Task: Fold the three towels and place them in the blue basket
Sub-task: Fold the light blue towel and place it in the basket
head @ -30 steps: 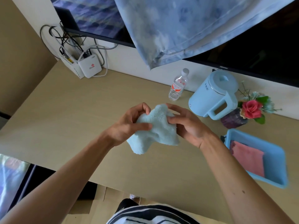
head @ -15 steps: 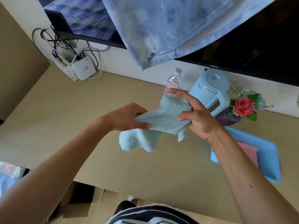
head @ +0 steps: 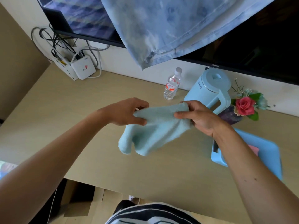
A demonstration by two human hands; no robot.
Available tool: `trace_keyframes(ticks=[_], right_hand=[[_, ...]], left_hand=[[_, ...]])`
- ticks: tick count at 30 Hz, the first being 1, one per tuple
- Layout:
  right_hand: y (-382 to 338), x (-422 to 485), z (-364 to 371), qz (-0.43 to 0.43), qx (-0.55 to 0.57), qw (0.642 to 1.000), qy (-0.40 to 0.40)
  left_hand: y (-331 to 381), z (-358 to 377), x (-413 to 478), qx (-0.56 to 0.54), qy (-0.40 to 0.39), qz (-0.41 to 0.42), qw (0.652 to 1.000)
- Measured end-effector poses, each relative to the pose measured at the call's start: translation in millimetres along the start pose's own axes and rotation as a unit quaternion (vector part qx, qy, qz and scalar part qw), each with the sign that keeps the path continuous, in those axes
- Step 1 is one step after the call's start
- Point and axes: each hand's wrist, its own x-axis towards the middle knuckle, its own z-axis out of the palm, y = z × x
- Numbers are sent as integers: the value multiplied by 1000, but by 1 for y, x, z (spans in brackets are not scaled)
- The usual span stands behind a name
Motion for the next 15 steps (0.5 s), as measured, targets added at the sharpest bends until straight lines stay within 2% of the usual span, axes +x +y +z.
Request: trace_keyframes(ticks=[5,9,11,15], right_hand=[[-1,0,-10,-57,-30,995,81],[0,-6,-21,-82,-49,989,111],[5,-10,-25,-82,-66,988,110],[33,-17,-27,-53,-130,988,62]], left_hand=[[-33,-12,1,58,80,-62,993],[-33,-15,-2,81,151,-61,983],[-32,-13,-6,88,162,-45,982],[-41,7,-18,92,130,-13,987]])
